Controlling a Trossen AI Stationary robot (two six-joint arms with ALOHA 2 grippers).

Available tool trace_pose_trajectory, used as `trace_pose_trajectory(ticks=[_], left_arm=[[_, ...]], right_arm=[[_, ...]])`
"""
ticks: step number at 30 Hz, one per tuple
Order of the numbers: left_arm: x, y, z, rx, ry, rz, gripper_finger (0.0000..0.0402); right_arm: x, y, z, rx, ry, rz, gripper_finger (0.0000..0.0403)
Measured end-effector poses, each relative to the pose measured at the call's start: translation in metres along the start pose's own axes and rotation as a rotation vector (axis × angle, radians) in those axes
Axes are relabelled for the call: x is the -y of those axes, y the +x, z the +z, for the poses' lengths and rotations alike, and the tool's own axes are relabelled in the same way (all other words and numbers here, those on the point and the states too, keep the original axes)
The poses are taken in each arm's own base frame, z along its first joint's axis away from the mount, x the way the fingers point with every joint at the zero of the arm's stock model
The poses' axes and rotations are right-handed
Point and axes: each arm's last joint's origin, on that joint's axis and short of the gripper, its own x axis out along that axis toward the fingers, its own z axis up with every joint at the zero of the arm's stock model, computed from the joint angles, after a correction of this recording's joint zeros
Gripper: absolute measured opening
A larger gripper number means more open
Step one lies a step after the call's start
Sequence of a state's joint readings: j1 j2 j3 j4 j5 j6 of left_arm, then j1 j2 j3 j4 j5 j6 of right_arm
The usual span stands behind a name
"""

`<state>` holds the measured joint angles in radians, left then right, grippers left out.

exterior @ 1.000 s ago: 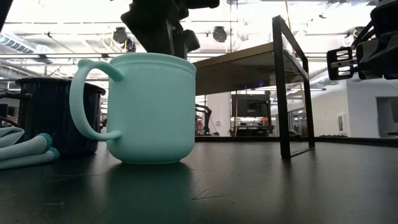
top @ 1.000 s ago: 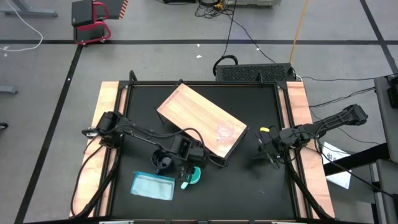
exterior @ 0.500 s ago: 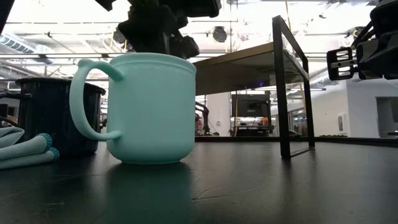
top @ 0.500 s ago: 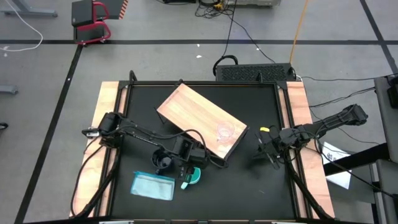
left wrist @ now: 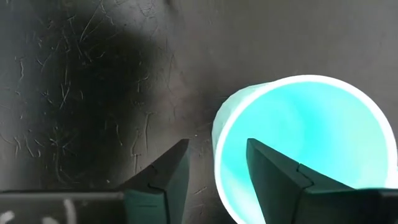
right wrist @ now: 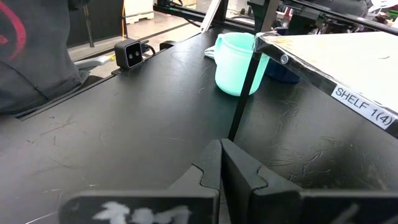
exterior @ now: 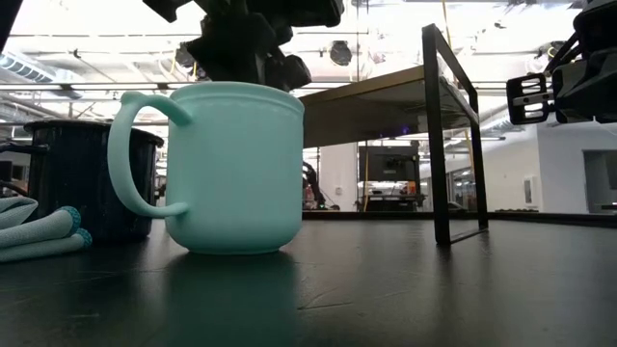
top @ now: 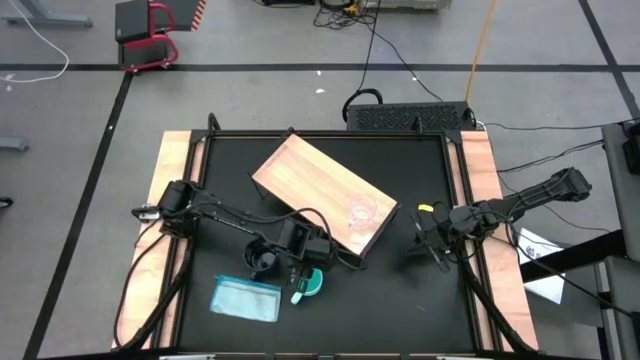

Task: Stack small to large cups/mugs on shelf
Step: Put the light blue mug on the shelf

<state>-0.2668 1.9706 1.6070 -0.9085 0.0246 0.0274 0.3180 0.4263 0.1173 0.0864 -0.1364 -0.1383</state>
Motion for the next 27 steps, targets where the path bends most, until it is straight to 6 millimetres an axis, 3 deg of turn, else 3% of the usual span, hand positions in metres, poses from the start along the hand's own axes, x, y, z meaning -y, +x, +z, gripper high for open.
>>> trace_pose_trajectory(ticks=[10, 27], left_arm=[[-0.0004, 0.0000, -0.0006, -0.006, 0.024, -0.001, 0.0014], [-0.0007, 0.0000, -0.0008, -0.006, 0.018, -0.044, 0.0004]], right_arm=[[0.0000, 0.0000, 0.0000, 0.000, 0.000, 0.000, 0.0000], [0.0000, 0.0000, 0.0000, 0.000, 0.008, 0.000, 0.0000]])
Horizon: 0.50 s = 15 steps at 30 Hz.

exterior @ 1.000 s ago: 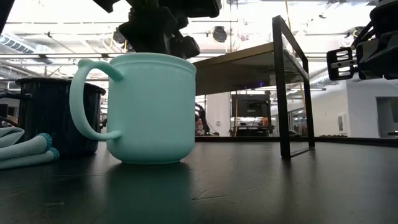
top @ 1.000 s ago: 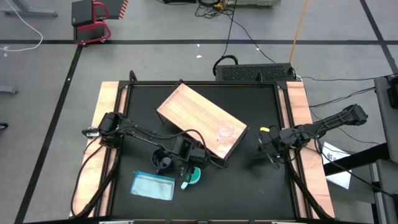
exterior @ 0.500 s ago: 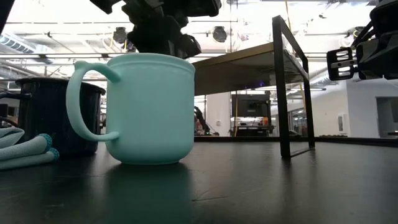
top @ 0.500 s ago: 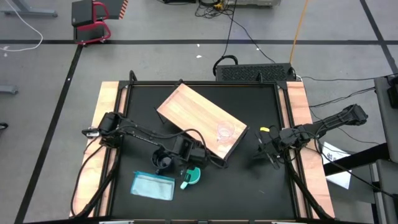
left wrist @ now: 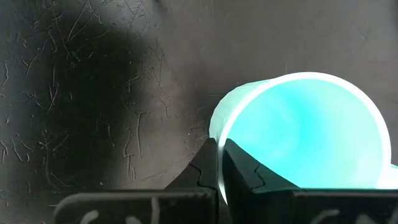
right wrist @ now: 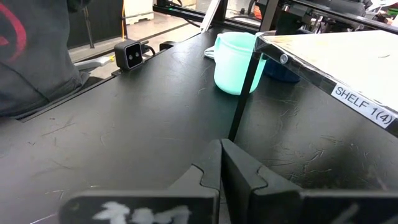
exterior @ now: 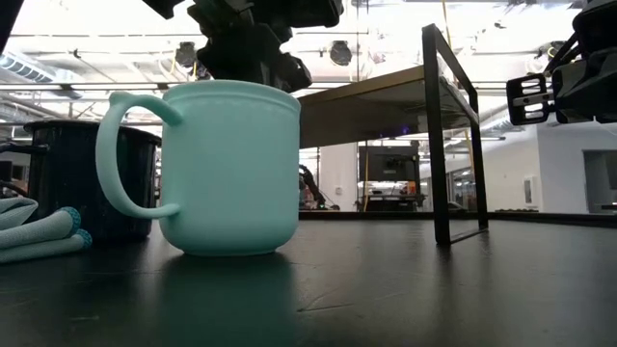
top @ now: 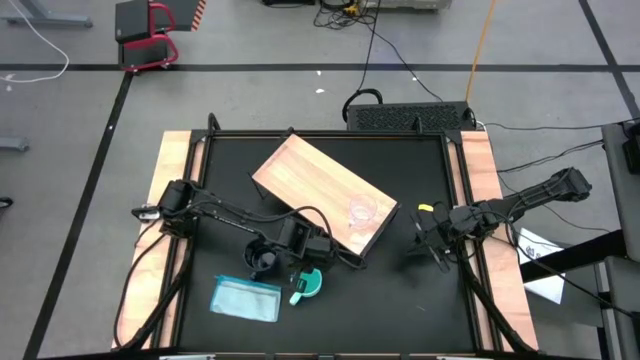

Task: Stack small to large cups/mugs on shelf
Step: Put the light blue mug on the shelf

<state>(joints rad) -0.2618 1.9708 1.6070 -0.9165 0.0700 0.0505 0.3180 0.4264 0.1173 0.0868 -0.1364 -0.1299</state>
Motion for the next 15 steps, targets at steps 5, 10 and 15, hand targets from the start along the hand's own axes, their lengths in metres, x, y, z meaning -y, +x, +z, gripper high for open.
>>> trace_pose_trajectory(ticks=[5, 10, 15], left_arm=[[-0.0001, 0.0000, 0.0000, 0.000, -0.001, 0.000, 0.0004], [0.0000, 0.0000, 0.0000, 0.000, 0.000, 0.000, 0.0004], [0.0001, -0.0015, -0.0032, -0.031, 0.024, 0.000, 0.0004]], right_arm=[[0.0000, 0.0000, 0.0000, 0.000, 0.000, 0.000, 0.0000], [0.0000, 0.0000, 0.0000, 0.000, 0.000, 0.000, 0.0000], [0.0000, 0.0000, 0.0000, 0.000, 0.000, 0.000, 0.0000]])
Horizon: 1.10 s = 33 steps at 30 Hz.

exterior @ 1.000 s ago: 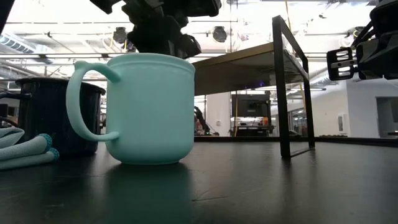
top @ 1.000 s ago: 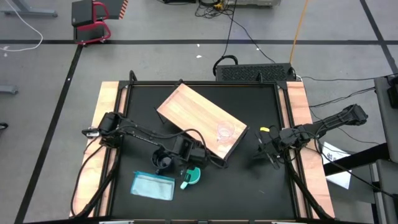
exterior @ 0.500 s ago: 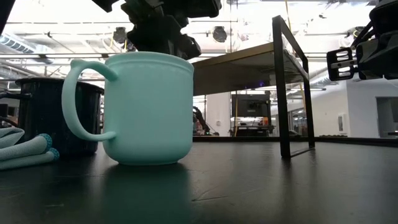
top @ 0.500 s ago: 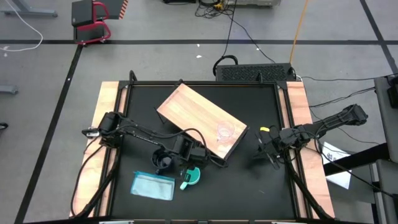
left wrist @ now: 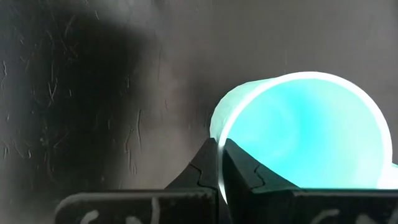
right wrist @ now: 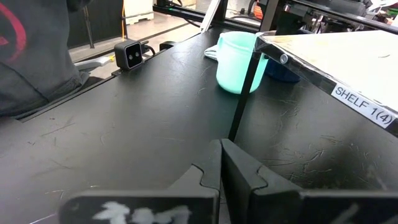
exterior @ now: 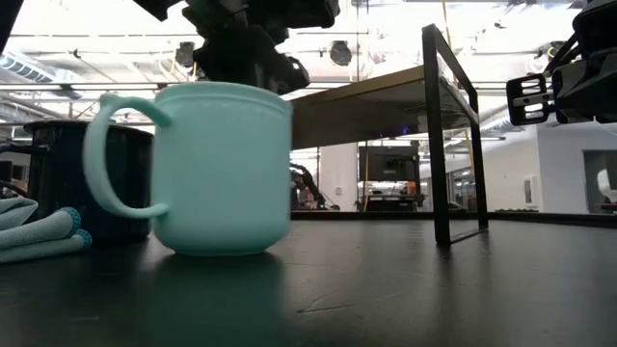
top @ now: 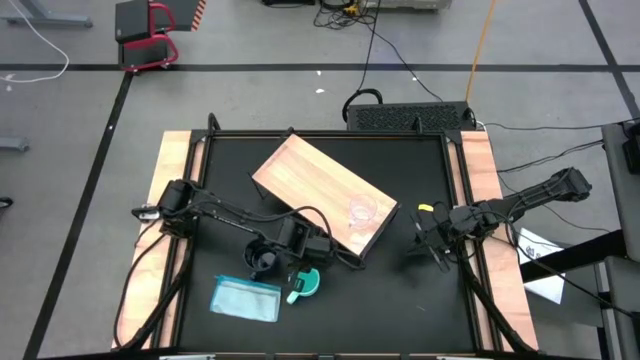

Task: Stack small to large cups/mugs on shelf
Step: Put the light blue mug on the shelf

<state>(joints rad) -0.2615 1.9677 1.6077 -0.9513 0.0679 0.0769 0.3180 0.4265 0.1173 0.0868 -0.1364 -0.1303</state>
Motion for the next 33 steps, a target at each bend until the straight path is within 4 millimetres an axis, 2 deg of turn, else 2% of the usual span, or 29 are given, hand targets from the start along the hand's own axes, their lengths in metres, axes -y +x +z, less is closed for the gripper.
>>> trace_pose_trajectory(ticks=[3, 15, 28, 33], left_arm=[[0.000, -0.008, -0.006, -0.043, -0.004, 0.022, 0.0003], [0.002, -0.052, -0.010, 0.087, -0.006, 0.051, 0.0003], [-0.011, -0.073, -0.024, 0.060, -0.071, 0.019, 0.0003], [-0.010, -0.087, -0.028, 0.091, -0.042, 0.013, 0.0003]], right_arm=[[0.000, 0.000, 0.000, 0.000, 0.000, 0.000, 0.0000], [0.000, 0.000, 0.001, 0.007, -0.004, -0.001, 0.0000], [0.000, 0.000, 0.001, 0.012, 0.000, -0.001, 0.0000], [0.000, 0.000, 0.001, 0.014, 0.000, -0.002, 0.0000]])
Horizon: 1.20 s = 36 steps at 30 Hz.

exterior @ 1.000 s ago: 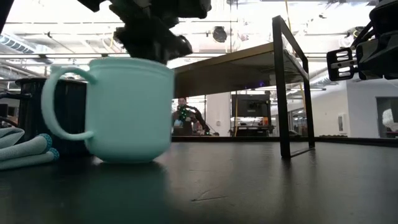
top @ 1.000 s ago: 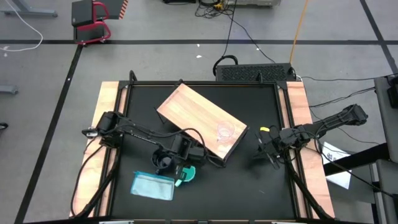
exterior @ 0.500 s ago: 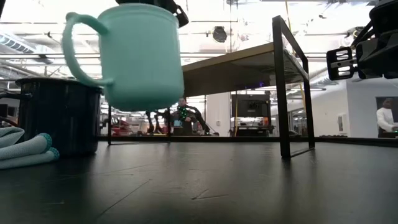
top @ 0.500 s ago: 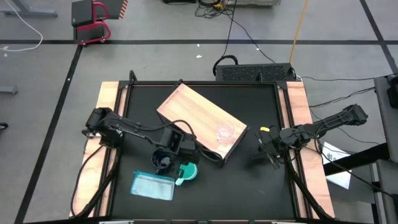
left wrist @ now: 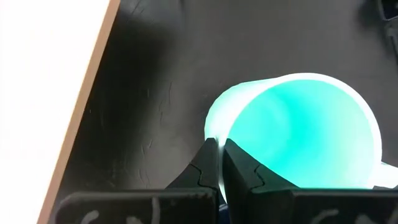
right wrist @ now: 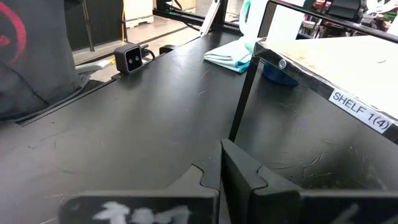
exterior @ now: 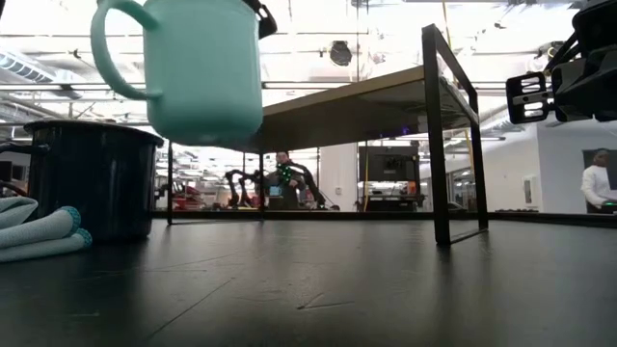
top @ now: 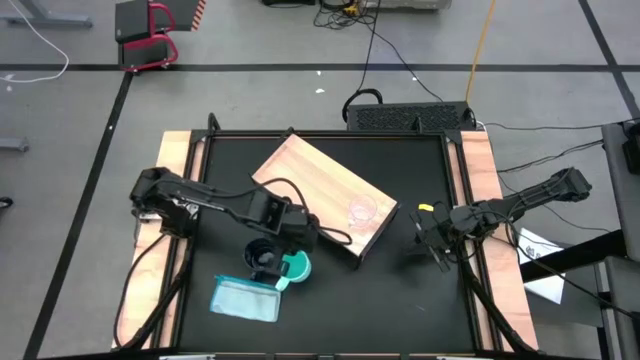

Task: Stack small to large cups/mugs on shelf
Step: Put the light blue mug on the shelf

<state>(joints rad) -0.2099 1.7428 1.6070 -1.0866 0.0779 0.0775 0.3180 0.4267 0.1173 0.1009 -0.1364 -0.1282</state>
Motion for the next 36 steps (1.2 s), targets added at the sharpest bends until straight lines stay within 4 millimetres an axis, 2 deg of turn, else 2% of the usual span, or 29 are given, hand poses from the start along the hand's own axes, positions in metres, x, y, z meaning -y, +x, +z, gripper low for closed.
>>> trace_pose_trajectory(ticks=[8, 23, 29, 36], left_arm=[[0.001, -0.021, -0.003, 0.072, -0.014, 0.026, 0.0003], [0.002, -0.021, -0.002, 0.073, -0.027, 0.030, 0.0003], [0.002, -0.021, -0.010, -0.009, -0.039, 0.029, 0.0003], [0.002, -0.021, -0.012, -0.021, -0.051, 0.044, 0.0003]], right_arm=[[0.000, 0.000, 0.000, 0.000, -0.001, 0.000, 0.0000], [0.000, 0.000, 0.000, 0.000, -0.003, 0.000, 0.0000], [0.000, 0.000, 0.000, 0.000, -0.003, 0.001, 0.0000], [0.000, 0.000, 0.000, 0.000, -0.005, 0.001, 0.0000]])
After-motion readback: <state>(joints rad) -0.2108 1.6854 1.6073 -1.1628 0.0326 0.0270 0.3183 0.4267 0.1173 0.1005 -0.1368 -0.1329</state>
